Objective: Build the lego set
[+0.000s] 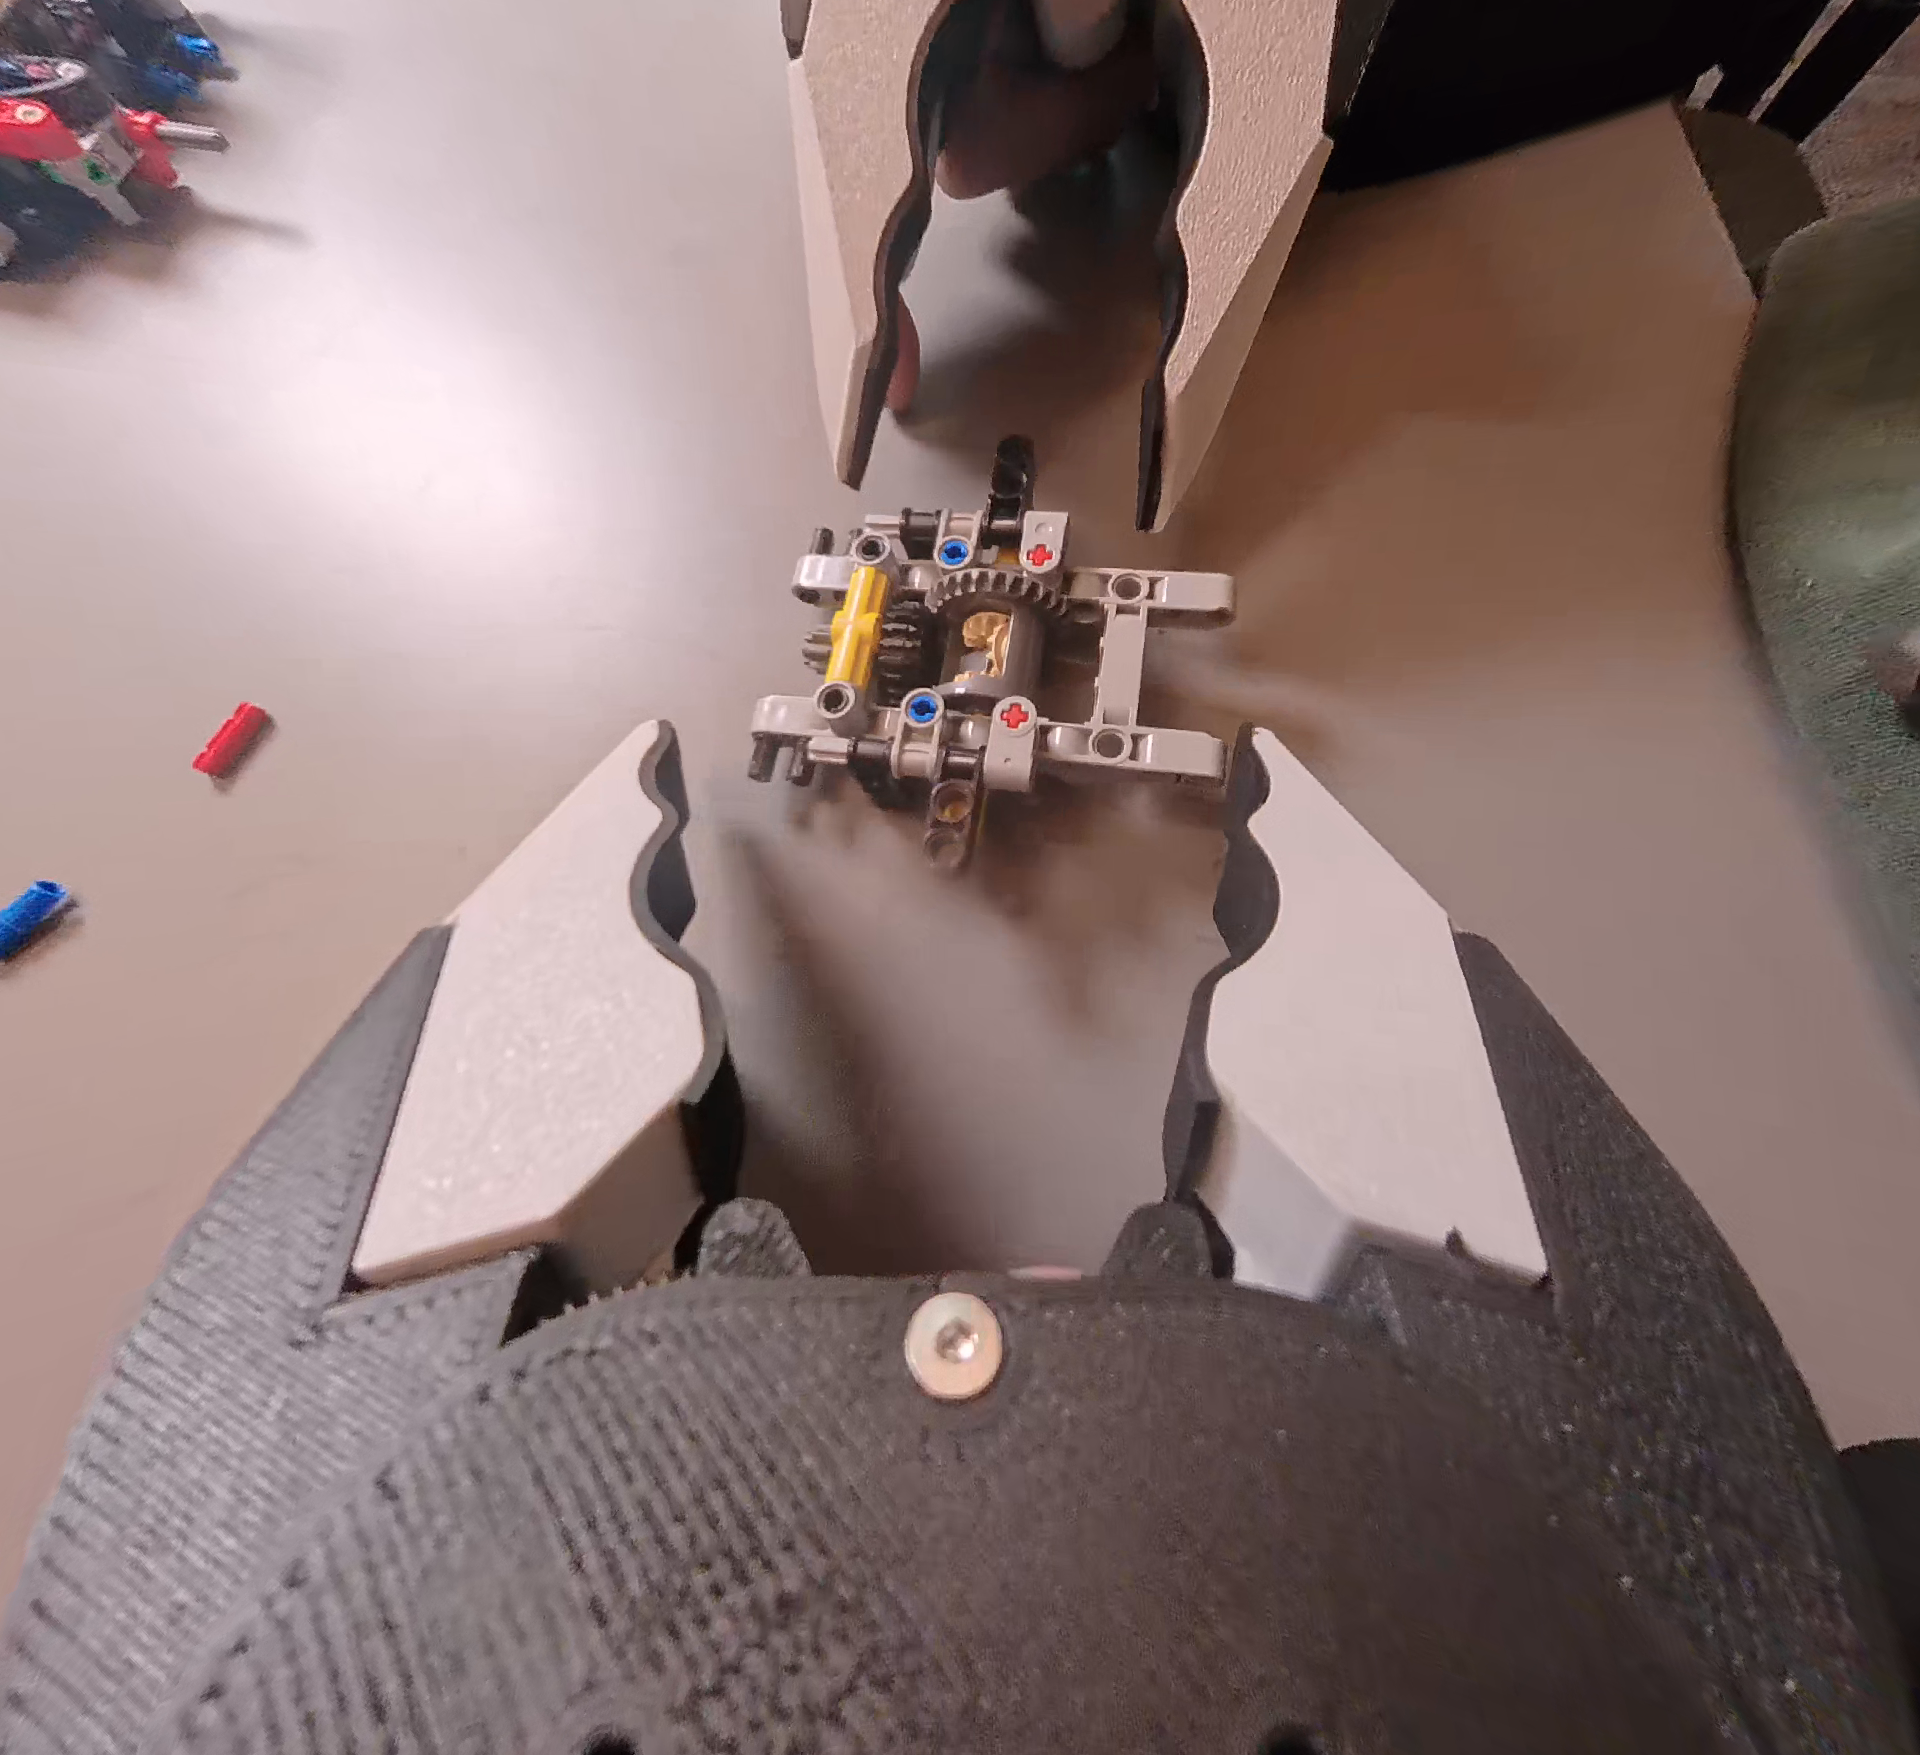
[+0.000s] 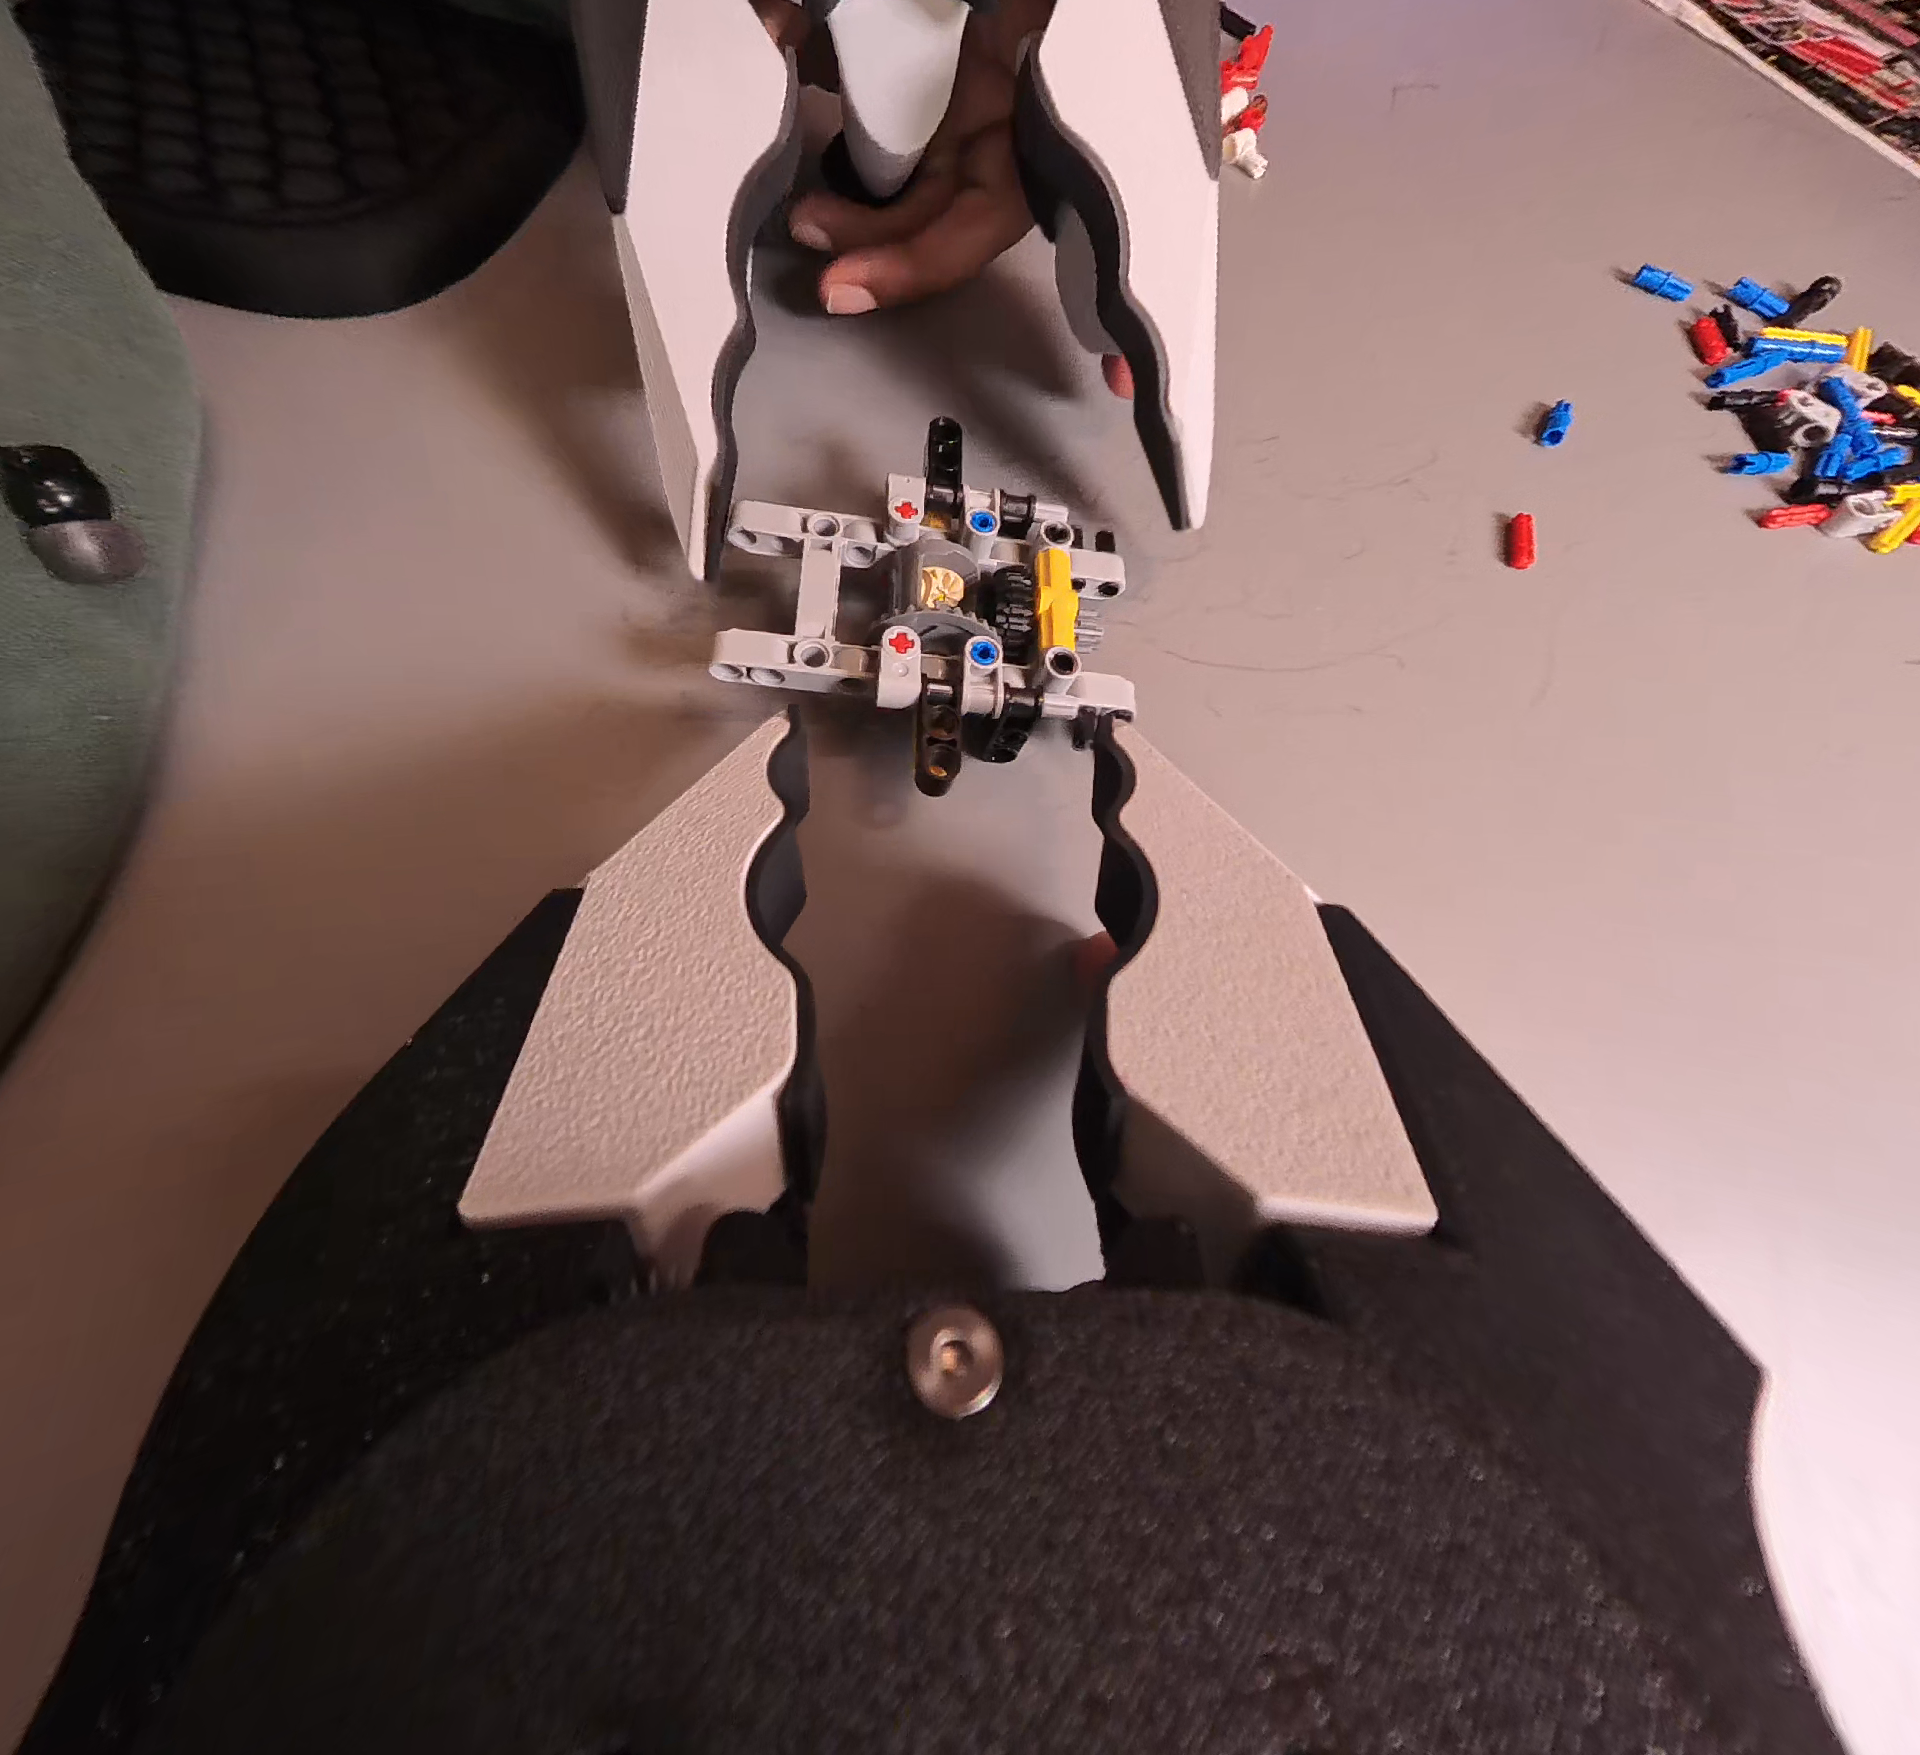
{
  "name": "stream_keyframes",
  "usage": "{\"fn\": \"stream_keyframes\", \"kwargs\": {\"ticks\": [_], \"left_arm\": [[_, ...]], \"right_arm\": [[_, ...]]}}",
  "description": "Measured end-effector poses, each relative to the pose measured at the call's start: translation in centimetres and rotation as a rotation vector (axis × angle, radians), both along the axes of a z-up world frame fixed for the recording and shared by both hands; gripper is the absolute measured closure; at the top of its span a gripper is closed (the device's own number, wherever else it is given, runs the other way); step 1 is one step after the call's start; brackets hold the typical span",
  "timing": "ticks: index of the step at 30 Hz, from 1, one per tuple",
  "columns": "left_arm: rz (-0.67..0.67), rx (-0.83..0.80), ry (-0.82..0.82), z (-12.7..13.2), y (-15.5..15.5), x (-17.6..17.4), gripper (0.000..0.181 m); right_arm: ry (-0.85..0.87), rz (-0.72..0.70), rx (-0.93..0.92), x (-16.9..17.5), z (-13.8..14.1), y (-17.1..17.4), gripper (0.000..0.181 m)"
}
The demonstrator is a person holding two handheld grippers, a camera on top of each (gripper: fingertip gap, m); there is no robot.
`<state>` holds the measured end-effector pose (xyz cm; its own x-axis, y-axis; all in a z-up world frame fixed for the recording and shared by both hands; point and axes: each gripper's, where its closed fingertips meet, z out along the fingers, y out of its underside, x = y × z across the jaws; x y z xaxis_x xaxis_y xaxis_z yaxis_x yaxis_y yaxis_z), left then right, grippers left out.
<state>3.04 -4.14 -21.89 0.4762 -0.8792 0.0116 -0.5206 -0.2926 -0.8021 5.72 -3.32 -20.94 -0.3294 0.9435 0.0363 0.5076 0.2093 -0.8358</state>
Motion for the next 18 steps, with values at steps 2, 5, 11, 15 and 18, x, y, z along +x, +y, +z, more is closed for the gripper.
{"fn": "stream_keyframes", "kwargs": {"ticks": [2, 5, 11, 15, 18], "left_arm": [[0.014, 0.007, -0.041, 0.8, 0.2, -0.3, 0.076], [0.042, 0.027, -0.162, 3.1, 0.5, -0.7, 0.070], [0.250, 0.143, -0.534, 8.9, 3.2, -5.1, 0.064], [0.499, 0.303, -0.737, 12.1, 4.9, -11.0, 0.084], [0.631, 0.416, -0.771, 13.4, 4.8, -14.5, 0.105]], "right_arm": [[0.004, -0.007, -0.008, 0.0, 0.1, 0.1, 0.127], [0.013, -0.016, -0.021, 0.0, 0.3, 0.3, 0.128], [0.032, -0.041, -0.049, -0.1, 0.7, 0.7, 0.131], [0.038, -0.048, -0.054, -0.1, 0.8, 0.8, 0.133], [0.040, -0.054, -0.063, -0.1, 0.9, 0.9, 0.133]]}}
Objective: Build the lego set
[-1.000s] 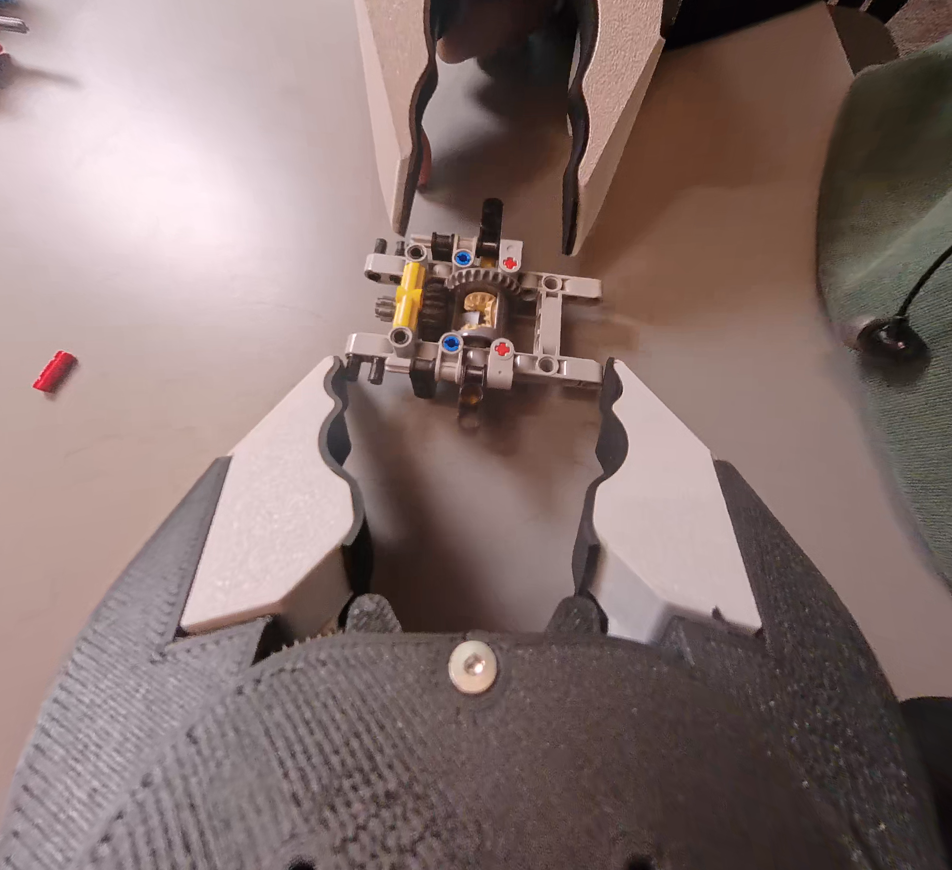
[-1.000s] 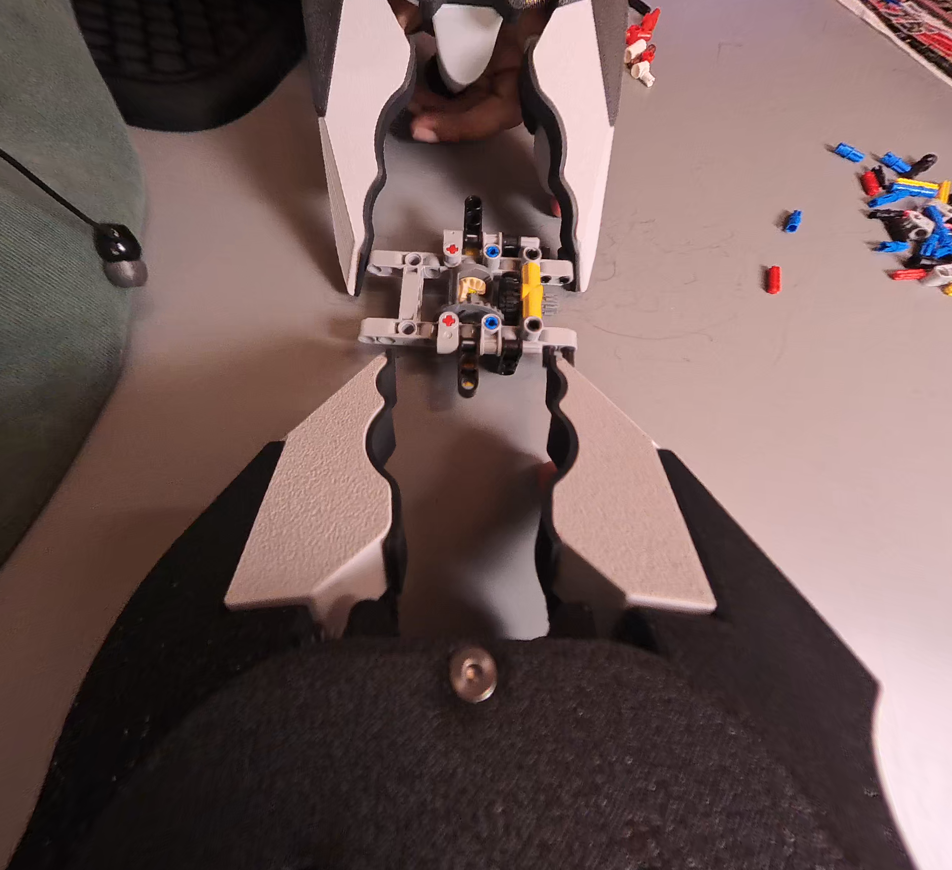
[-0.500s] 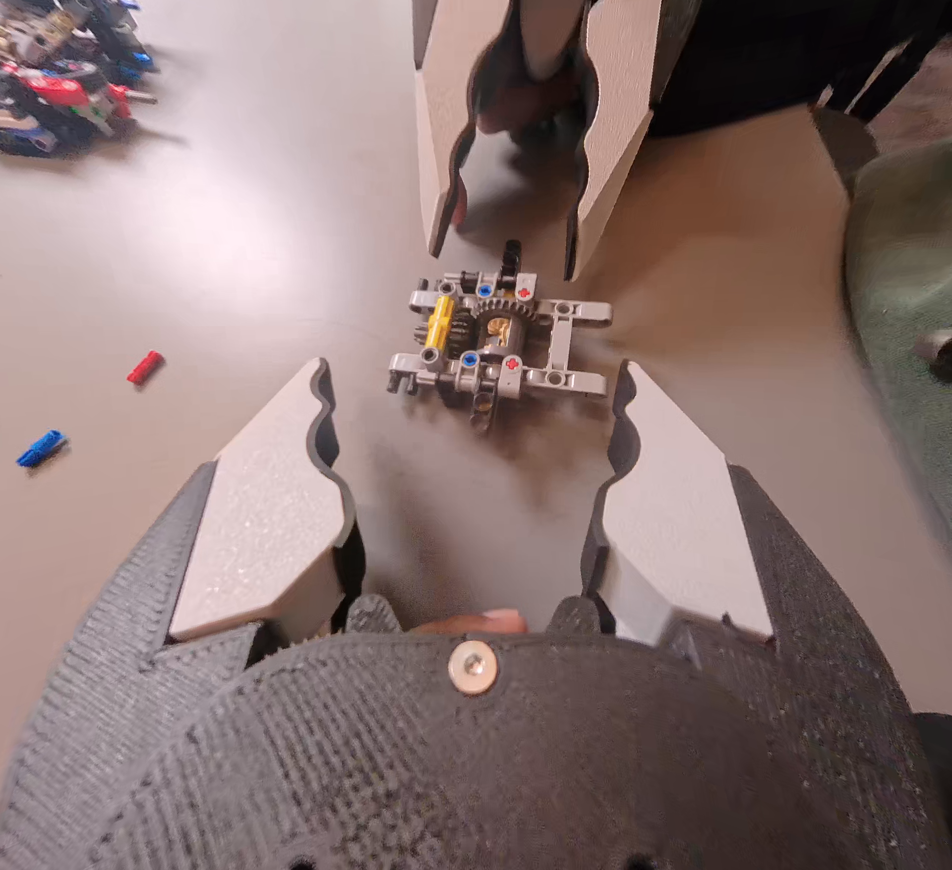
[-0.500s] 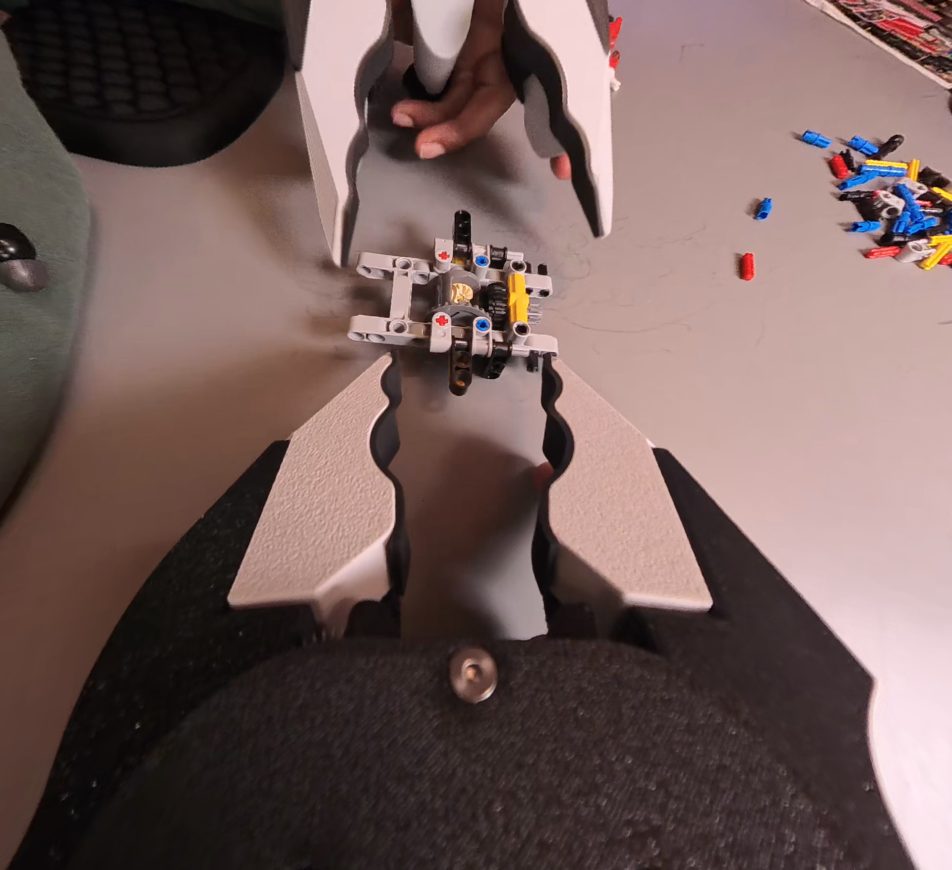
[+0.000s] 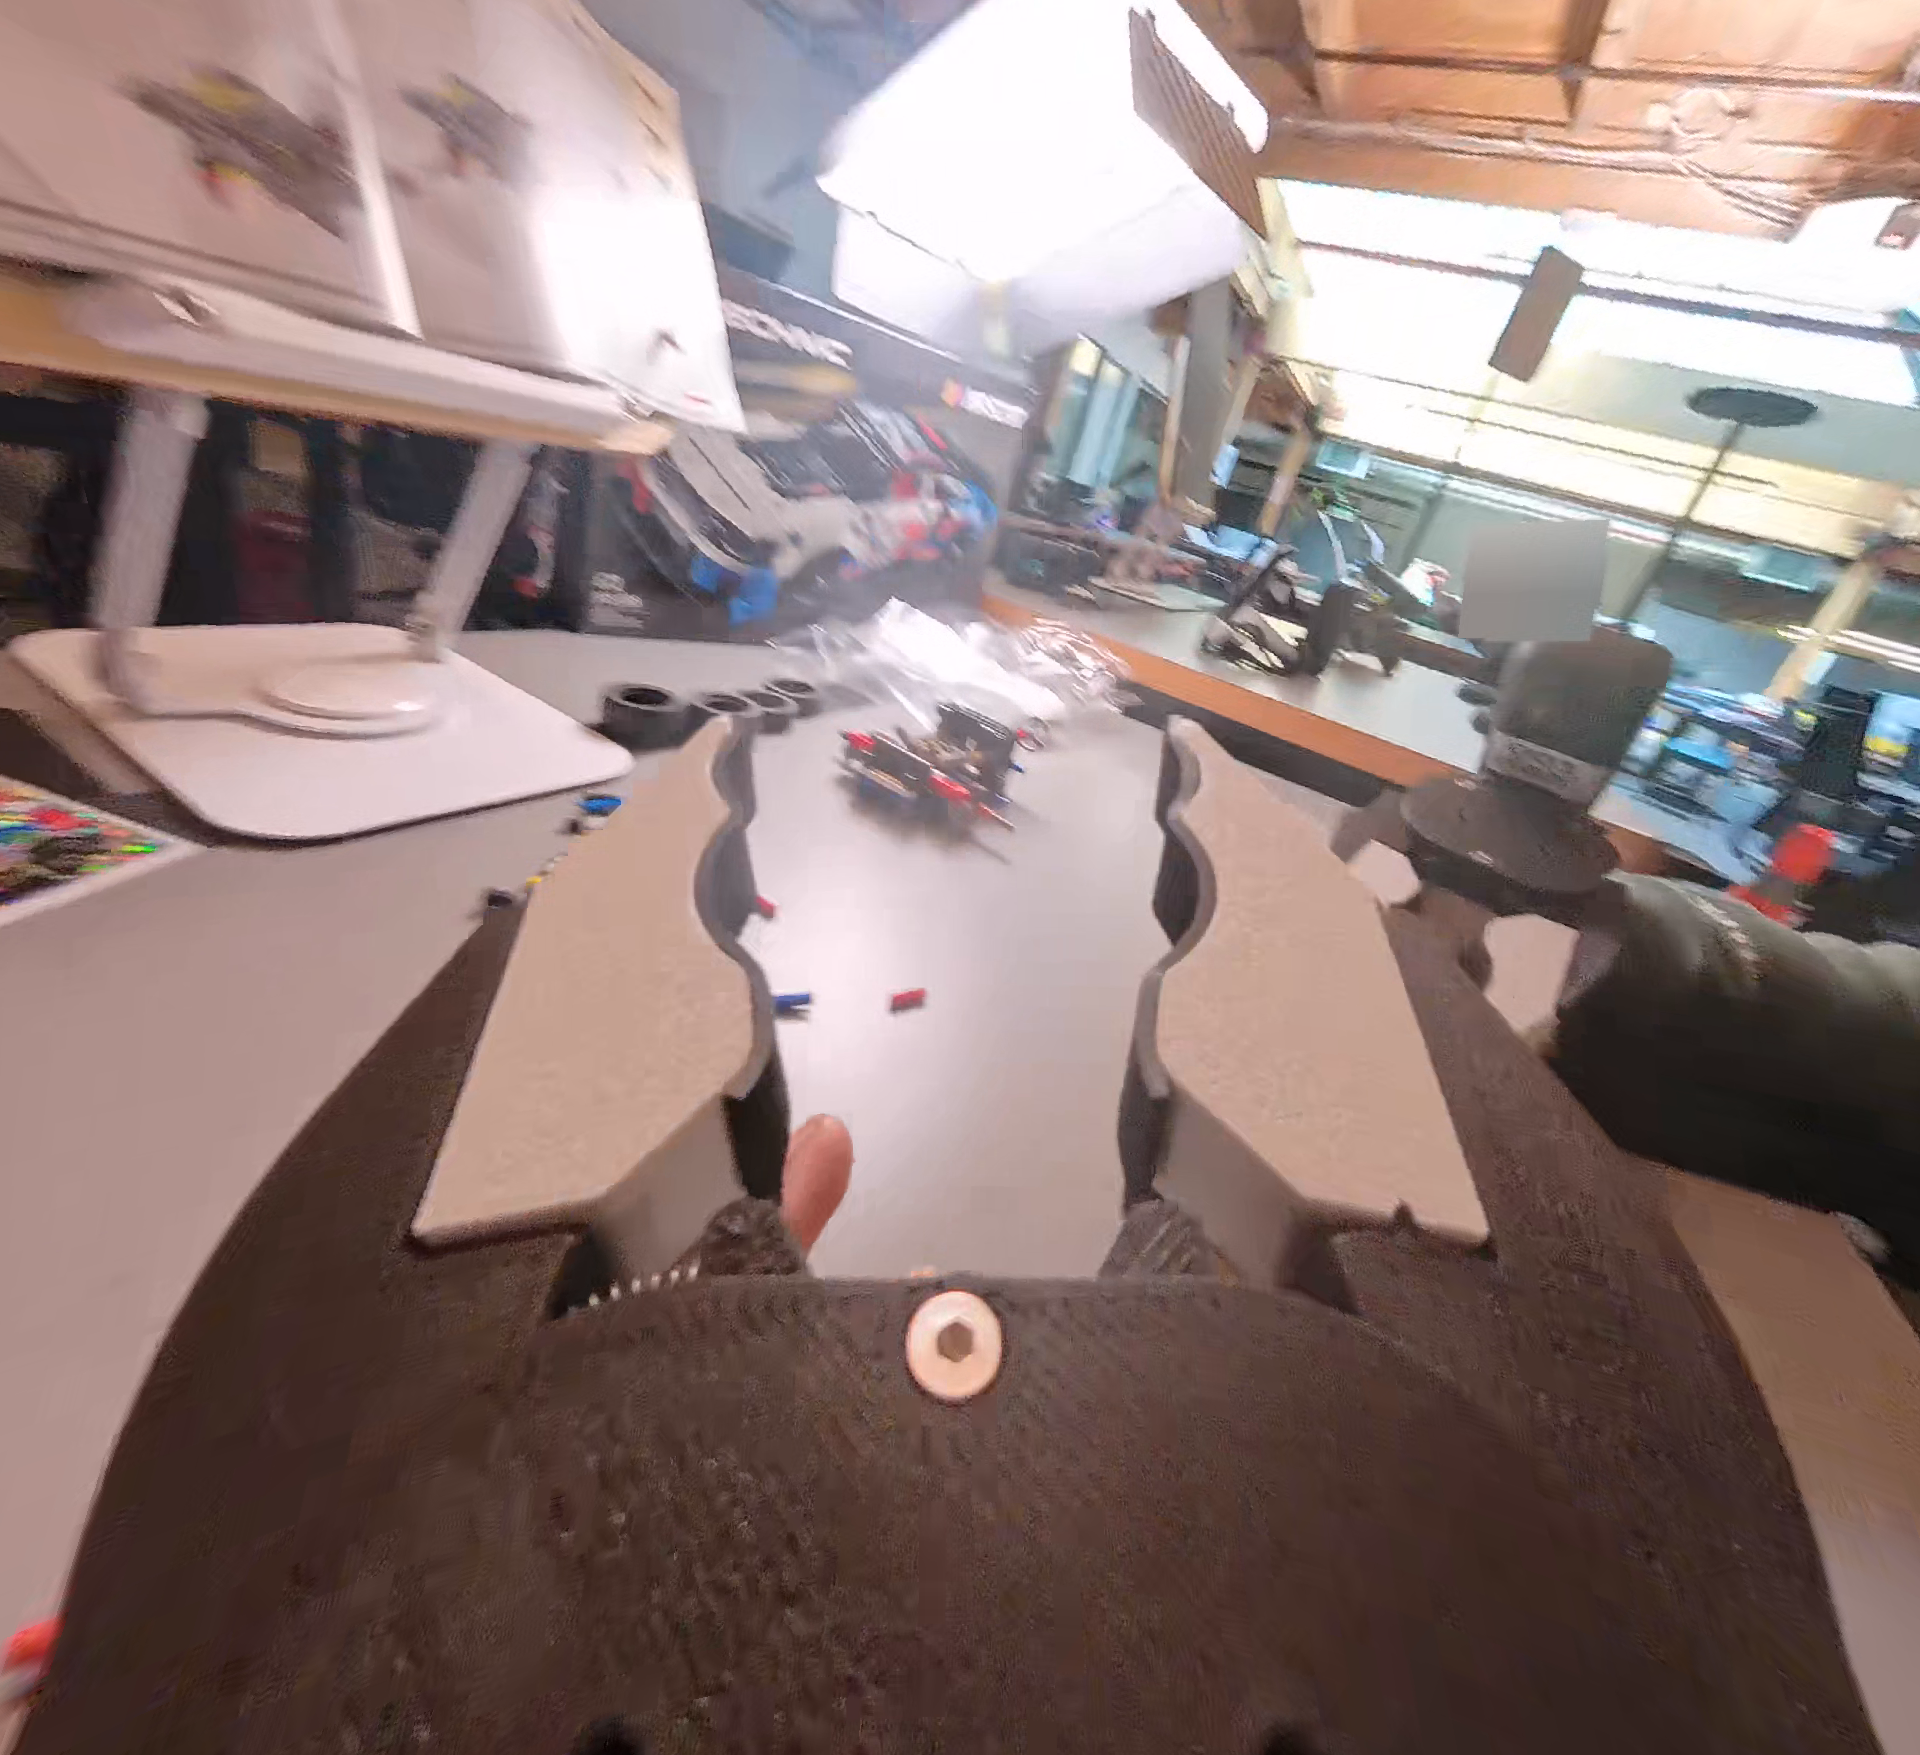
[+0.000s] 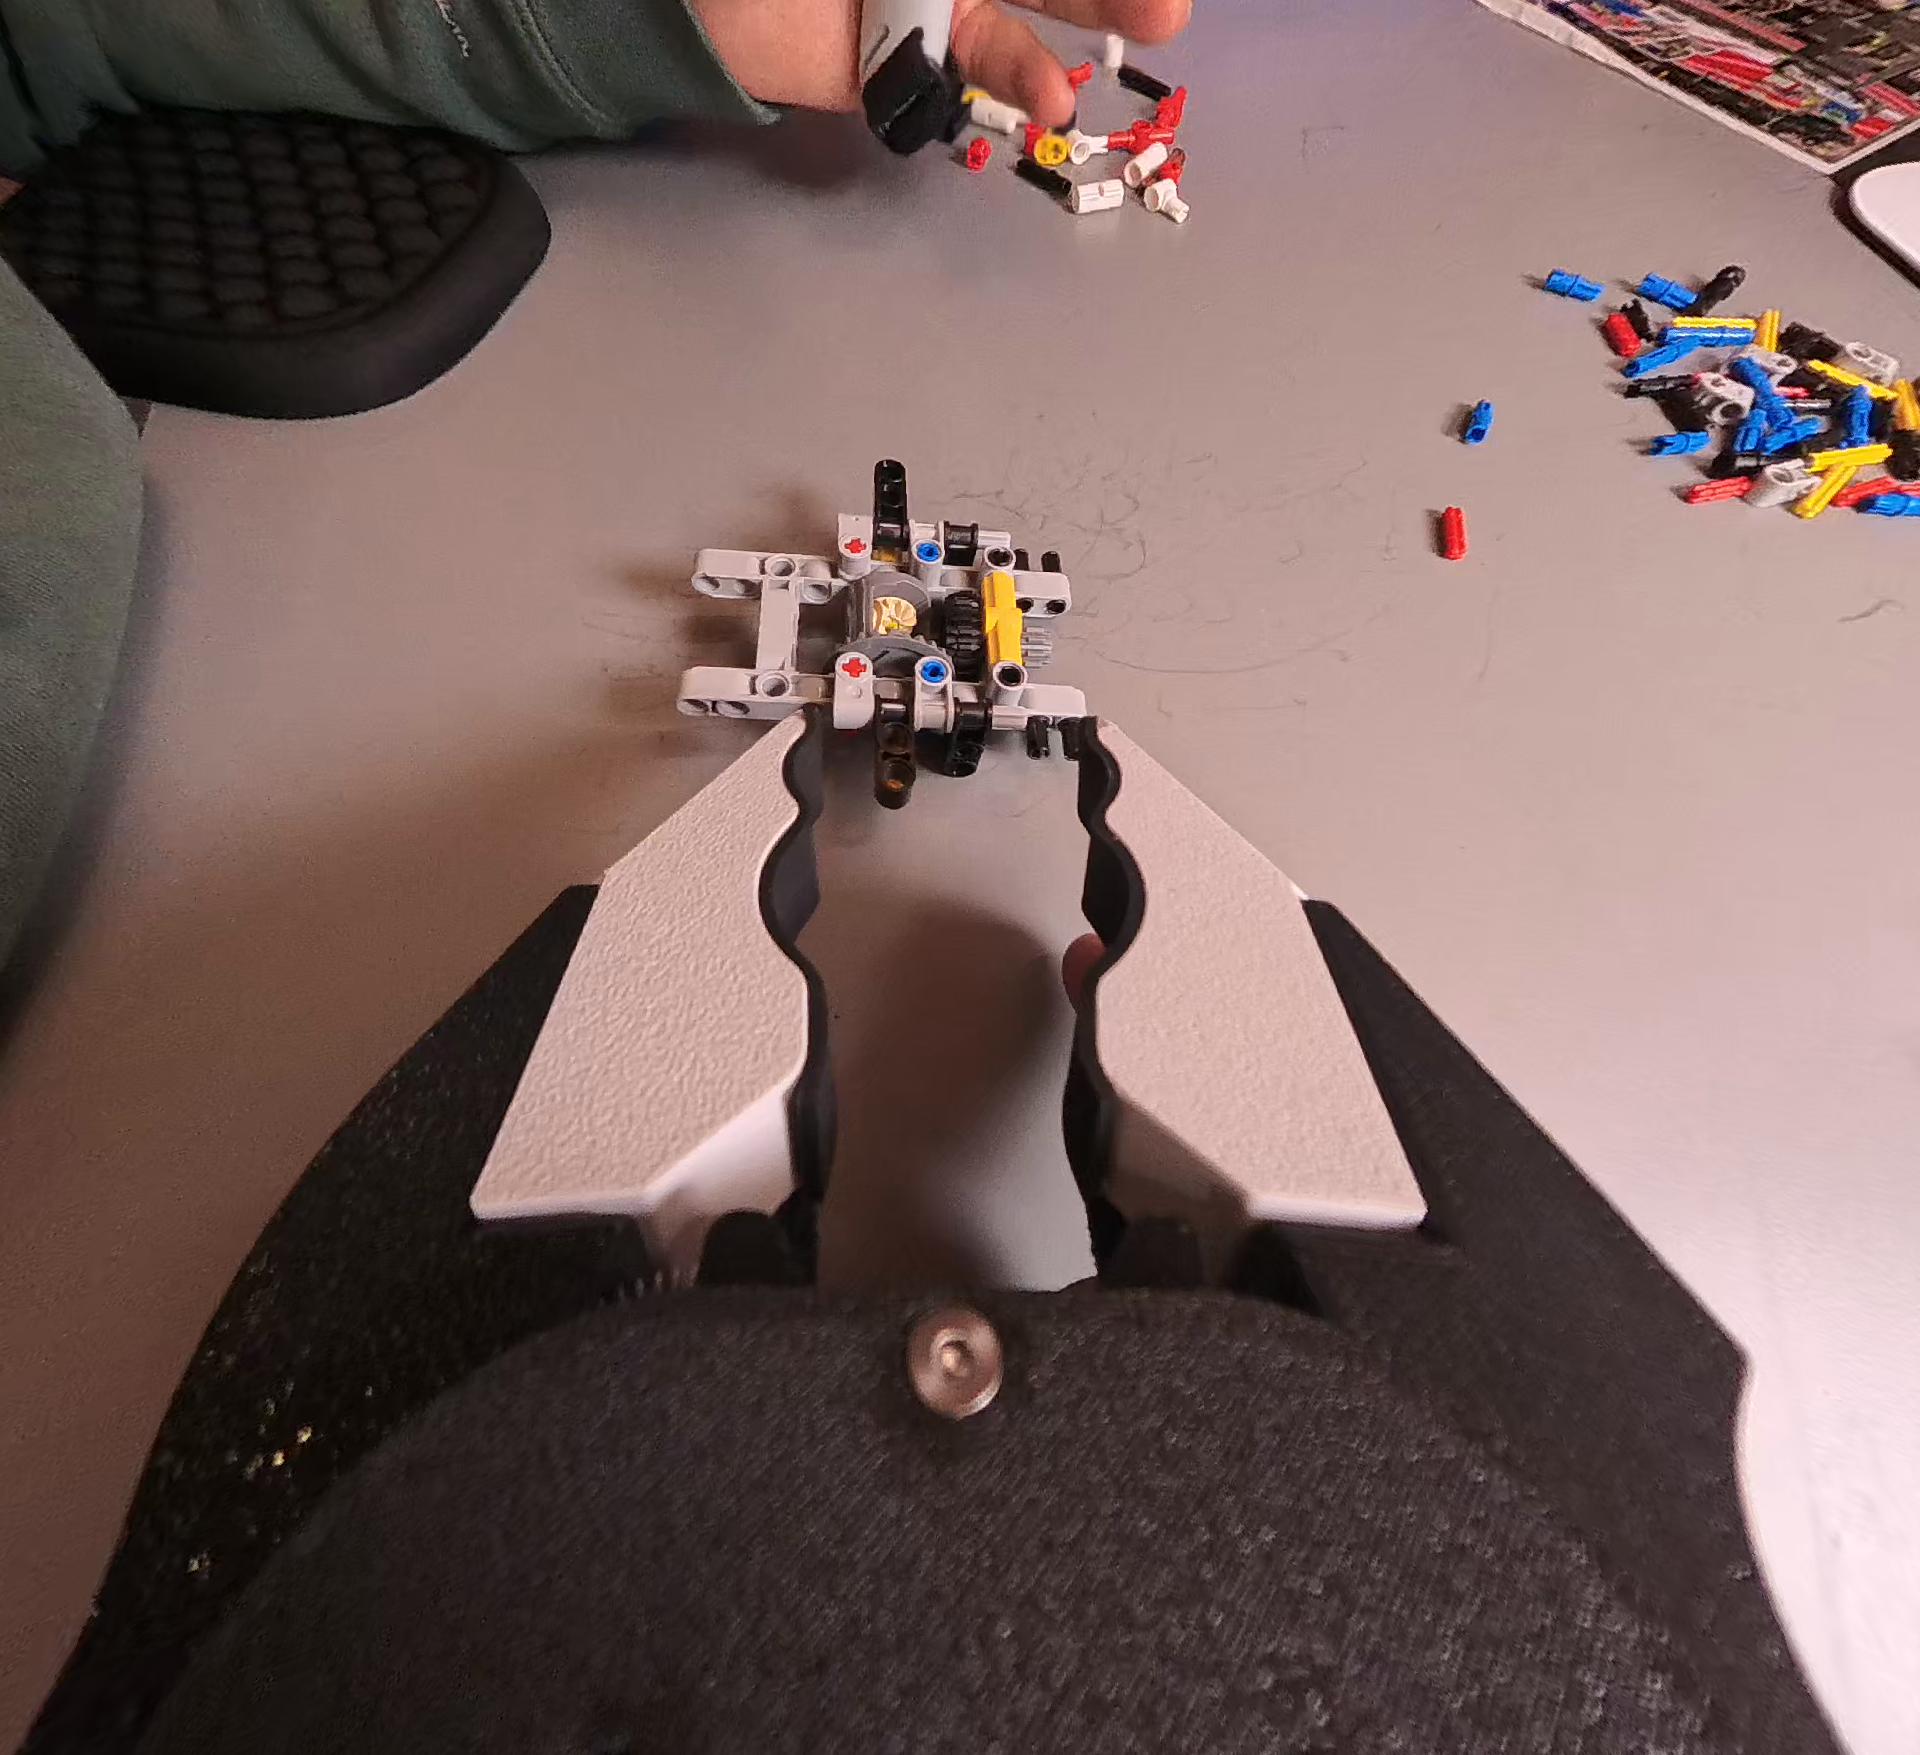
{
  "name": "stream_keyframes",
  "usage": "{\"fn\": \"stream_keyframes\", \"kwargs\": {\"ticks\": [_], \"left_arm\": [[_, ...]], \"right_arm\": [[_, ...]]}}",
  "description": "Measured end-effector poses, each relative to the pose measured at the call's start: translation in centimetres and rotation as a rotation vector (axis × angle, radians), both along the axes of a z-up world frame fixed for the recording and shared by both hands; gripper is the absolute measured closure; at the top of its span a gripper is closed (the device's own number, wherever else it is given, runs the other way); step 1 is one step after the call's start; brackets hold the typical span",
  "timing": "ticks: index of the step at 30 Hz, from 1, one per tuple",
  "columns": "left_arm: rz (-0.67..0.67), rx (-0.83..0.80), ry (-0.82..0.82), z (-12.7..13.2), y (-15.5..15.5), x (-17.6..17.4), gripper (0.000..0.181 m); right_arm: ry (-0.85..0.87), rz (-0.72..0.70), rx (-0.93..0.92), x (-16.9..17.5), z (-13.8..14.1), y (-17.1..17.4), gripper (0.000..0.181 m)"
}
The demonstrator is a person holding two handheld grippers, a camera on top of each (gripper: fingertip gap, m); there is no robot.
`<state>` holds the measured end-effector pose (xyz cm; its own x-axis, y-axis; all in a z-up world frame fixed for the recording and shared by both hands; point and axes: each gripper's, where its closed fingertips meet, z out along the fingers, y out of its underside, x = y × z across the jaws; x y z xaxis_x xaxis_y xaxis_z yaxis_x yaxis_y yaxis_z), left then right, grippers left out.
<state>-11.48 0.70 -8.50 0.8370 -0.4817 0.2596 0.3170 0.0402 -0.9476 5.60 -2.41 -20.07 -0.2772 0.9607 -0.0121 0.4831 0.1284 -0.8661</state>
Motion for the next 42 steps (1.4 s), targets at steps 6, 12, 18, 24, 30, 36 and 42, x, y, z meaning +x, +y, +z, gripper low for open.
{"fn": "stream_keyframes", "kwargs": {"ticks": [6, 12, 18, 24, 30, 36, 42], "left_arm": [[0.180, 0.049, 0.124, 0.8, -0.5, -3.9, 0.129], [0.179, 0.008, 0.298, 3.1, 0.5, -6.5, 0.139], [0.318, -0.041, 0.399, 9.1, 2.9, -12.0, 0.098], [0.559, -0.185, 0.493, 9.8, 5.8, -19.8, 0.089], [0.959, -0.295, 0.529, 7.5, 4.2, -26.7, 0.132], [1.178, -0.120, 0.151, 6.5, -0.7, -27.0, 0.162], [0.846, 0.102, 0.038, 7.7, -1.2, -16.9, 0.153]], "right_arm": [[-0.005, -0.007, 0.001, -0.1, -0.1, 0.1, 0.135], [0.002, -0.007, 0.007, -0.1, 0.0, 0.0, 0.137], [0.046, -0.028, -0.006, -0.3, 0.7, 0.2, 0.139], [0.152, -0.116, -0.041, -0.8, 2.4, 1.8, 0.144], [0.266, -0.231, -0.036, -0.8, 4.1, 4.3, 0.150], [0.349, -0.356, -0.015, -0.3, 5.3, 6.8, 0.153], [0.382, -0.429, 0.005, 0.2, 5.7, 8.1, 0.154]]}}
